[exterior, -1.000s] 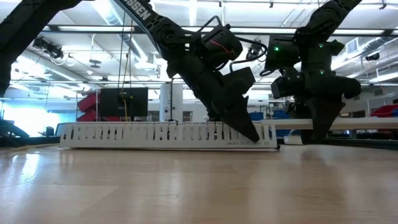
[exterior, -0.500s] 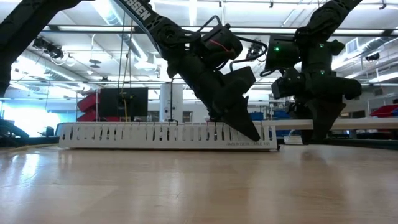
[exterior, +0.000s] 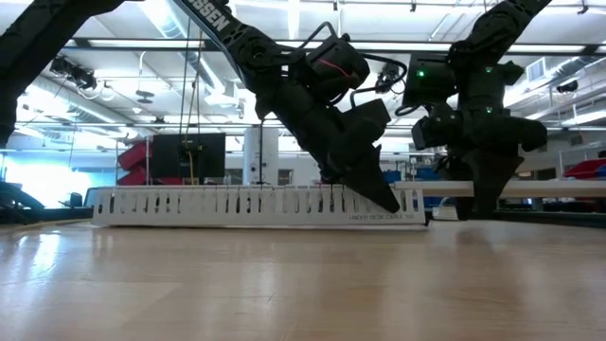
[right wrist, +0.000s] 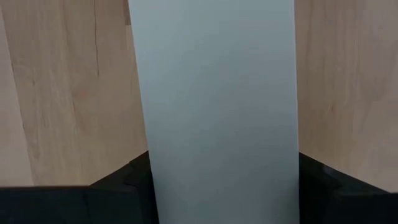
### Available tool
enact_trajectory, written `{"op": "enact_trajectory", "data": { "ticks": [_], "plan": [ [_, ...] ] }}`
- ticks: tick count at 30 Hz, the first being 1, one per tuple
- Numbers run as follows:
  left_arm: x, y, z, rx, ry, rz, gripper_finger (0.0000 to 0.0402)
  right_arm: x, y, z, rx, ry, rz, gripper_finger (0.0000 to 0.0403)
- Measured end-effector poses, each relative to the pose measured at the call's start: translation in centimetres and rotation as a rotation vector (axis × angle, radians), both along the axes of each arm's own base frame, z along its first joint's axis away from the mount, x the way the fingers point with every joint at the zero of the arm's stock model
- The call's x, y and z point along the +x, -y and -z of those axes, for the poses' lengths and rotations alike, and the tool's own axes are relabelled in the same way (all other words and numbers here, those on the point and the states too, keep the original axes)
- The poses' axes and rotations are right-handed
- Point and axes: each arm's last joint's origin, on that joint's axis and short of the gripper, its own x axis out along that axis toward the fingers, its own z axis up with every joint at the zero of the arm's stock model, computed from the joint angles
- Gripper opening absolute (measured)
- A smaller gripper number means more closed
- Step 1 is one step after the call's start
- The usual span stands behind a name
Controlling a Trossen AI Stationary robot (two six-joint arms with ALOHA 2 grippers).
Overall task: Ziptie cables
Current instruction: Close the white cable duct
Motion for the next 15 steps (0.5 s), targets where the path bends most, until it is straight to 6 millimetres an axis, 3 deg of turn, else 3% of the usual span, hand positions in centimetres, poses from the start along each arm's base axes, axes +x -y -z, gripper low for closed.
{"op": "enact_trajectory", "data": {
  "ticks": [15],
  "plan": [
    [0.16,-0.07,-0.17,0.011,0.025,-0.005,0.0245,0.09,0.02,-0.02,0.001,0.009,0.007,0.0229]
  ]
}}
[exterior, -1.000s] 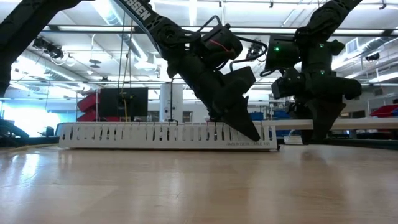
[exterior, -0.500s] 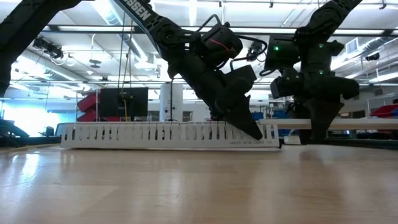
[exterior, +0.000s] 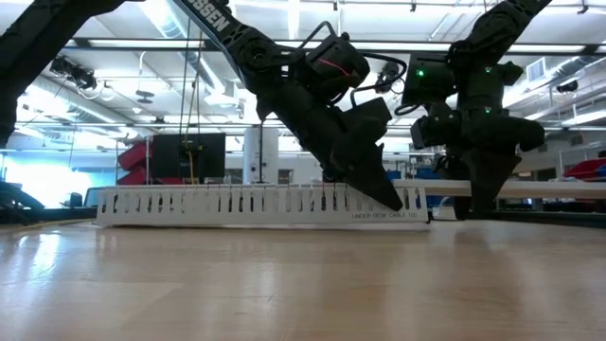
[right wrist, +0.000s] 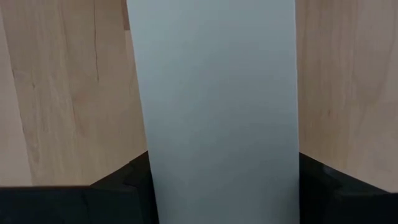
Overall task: Ziptie cables
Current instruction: Close the white cable duct
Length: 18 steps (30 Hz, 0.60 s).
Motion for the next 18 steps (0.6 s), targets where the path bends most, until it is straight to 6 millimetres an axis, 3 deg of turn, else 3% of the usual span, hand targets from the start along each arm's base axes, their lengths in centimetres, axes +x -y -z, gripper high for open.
{"op": "enact_trajectory", "data": {
  "ticks": [7,18],
  "plan": [
    [0.0,0.0,-0.3,0.002,0.007,0.001,0.0285,-0.1,0.0,0.1,-0.009,-0.012,0.009,0.0229],
    [-0.5,0.0,-1.1,0.019,-0.218,0.046,0.031,-0.5,0.2,0.2,-0.035,-0.064,0.024,0.0229]
  ]
}}
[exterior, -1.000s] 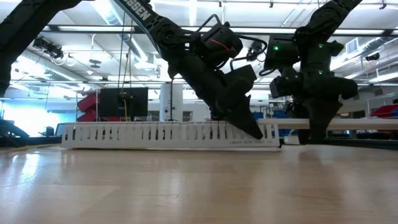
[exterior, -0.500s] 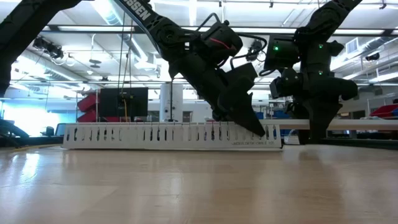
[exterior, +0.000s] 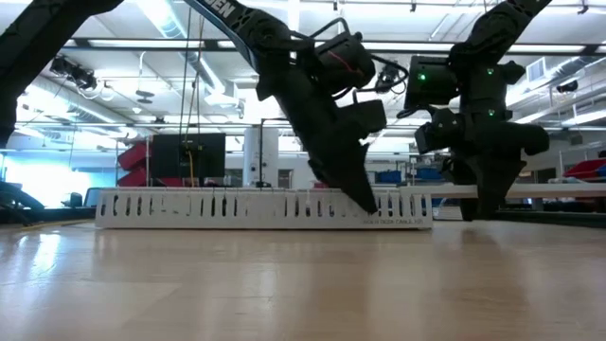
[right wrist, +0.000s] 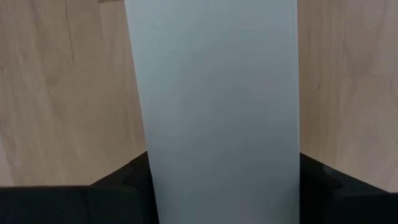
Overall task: Ziptie cables
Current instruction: Close the white cable duct
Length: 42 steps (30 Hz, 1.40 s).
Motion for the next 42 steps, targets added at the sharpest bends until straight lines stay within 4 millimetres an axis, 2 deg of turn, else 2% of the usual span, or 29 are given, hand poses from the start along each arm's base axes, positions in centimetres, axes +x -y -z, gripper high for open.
{"op": "enact_trajectory", "data": {
  "ticks": [11,22,42],
  "plan": [
    [-0.9,0.0,1.5,0.042,-0.056,-0.032,0.0304,0.0,0.1,0.0,-0.003,0.002,0.0,0.0229],
    [-0.6,-0.1,1.3,0.042,-0.01,-0.079,0.0231,0.0,0.1,0.0,-0.007,0.006,0.005,0.0229],
    [-0.4,-0.1,1.2,0.046,0.005,-0.08,0.0239,0.1,0.1,0.0,-0.018,0.012,-0.002,0.0229]
  ]
}}
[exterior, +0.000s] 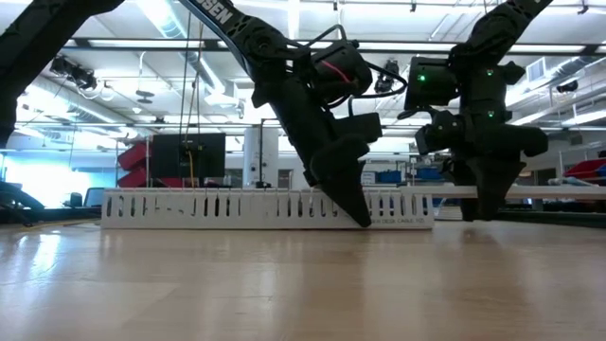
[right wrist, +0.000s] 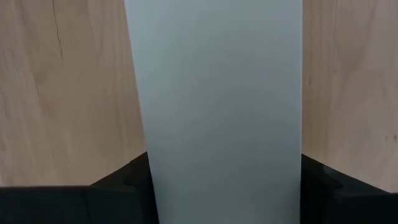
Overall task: Ziptie cables
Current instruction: Close the white cable duct
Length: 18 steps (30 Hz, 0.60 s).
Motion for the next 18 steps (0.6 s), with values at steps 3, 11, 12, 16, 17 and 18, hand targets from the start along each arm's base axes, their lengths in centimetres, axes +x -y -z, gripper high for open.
{"op": "enact_trajectory", "data": {
  "ticks": [3,11,12,16,17,18],
  "plan": [
    [-0.03,-0.02,0.01,0.001,-0.004,0.003,0.0239,0.04,0.0,-0.01,-0.001,0.004,-0.001,0.0229],
    [-0.03,0.01,0.0,0.001,-0.006,0.016,0.0239,0.09,0.01,-0.02,-0.004,0.009,-0.005,0.0229],
    [-0.04,0.02,0.01,0.001,-0.008,0.017,0.0239,0.11,0.01,-0.02,-0.004,0.011,-0.005,0.0229],
    [-0.07,0.02,0.02,-0.001,-0.012,0.018,0.0239,0.13,0.01,-0.03,-0.004,0.013,-0.004,0.0229],
    [-0.09,0.02,0.03,-0.001,-0.014,0.018,0.0239,0.13,0.02,-0.03,-0.005,0.014,-0.004,0.0229],
    [-0.1,0.02,0.01,0.0,-0.015,0.018,0.0239,0.15,0.02,-0.03,-0.005,0.016,-0.004,0.0229]
  ]
}}
